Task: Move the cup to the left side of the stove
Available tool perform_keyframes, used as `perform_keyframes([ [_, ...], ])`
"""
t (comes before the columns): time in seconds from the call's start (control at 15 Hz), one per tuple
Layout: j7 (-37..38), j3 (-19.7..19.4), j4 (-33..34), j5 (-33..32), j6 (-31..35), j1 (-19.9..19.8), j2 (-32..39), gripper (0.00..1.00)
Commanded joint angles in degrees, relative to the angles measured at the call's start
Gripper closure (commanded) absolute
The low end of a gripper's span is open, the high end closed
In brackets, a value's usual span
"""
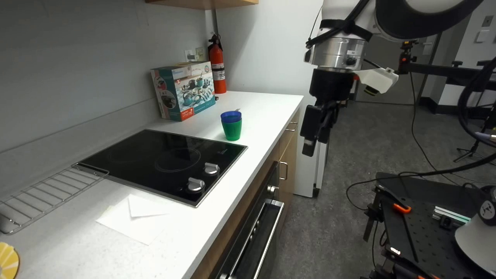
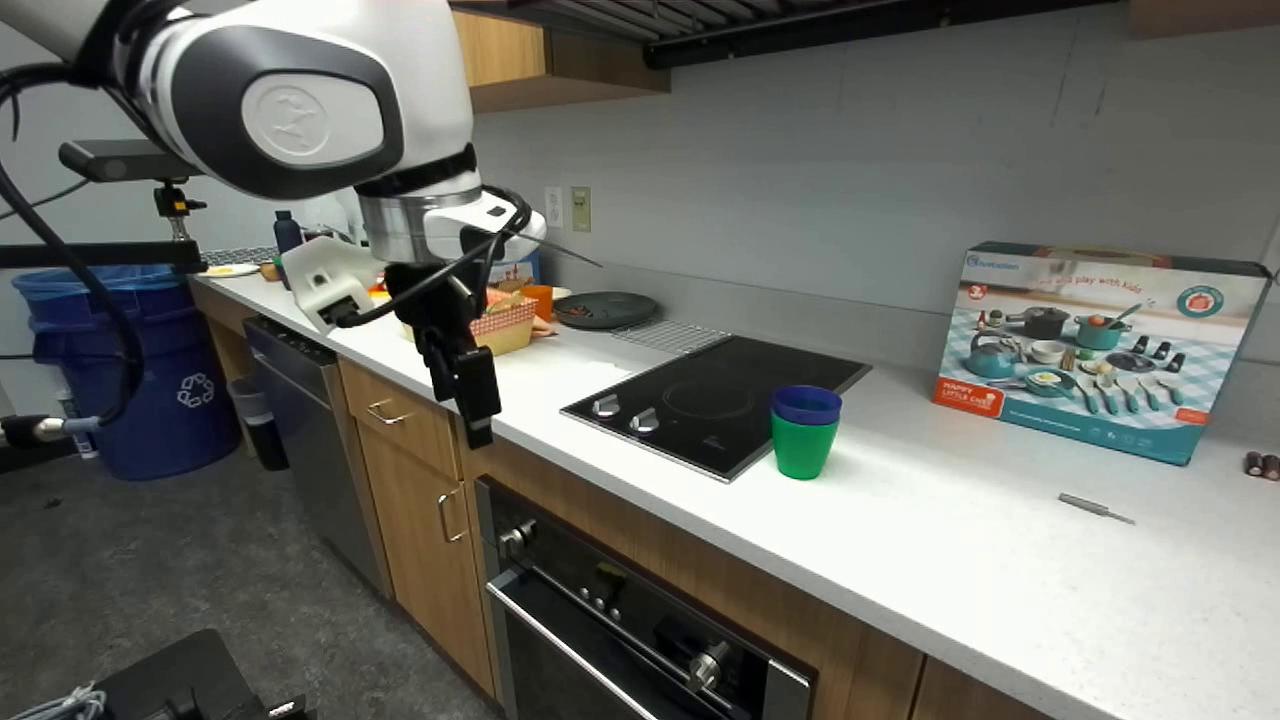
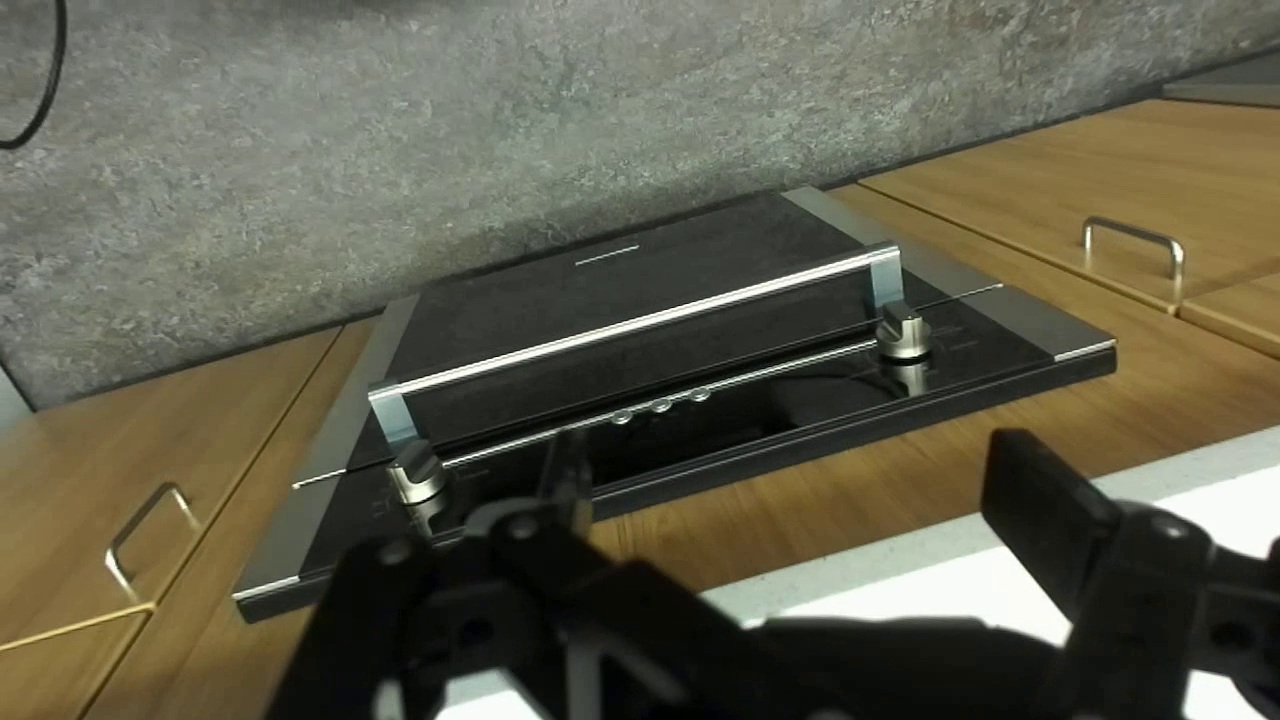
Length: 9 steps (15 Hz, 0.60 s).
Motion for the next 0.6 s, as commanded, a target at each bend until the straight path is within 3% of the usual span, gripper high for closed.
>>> perform_keyframes([
  [0.0, -0.01, -0.67, -1.11, 0.81, -0.99, 0.98, -0.53, 0.0],
  [0.2, 1.58, -0.07, -3.25, -0.72, 0.79, -0.28, 0.31, 0.0],
  [0.53, 3.06, -2.68, 2.6, -3.47, 3.18, -4.85, 5.64, 0.0],
])
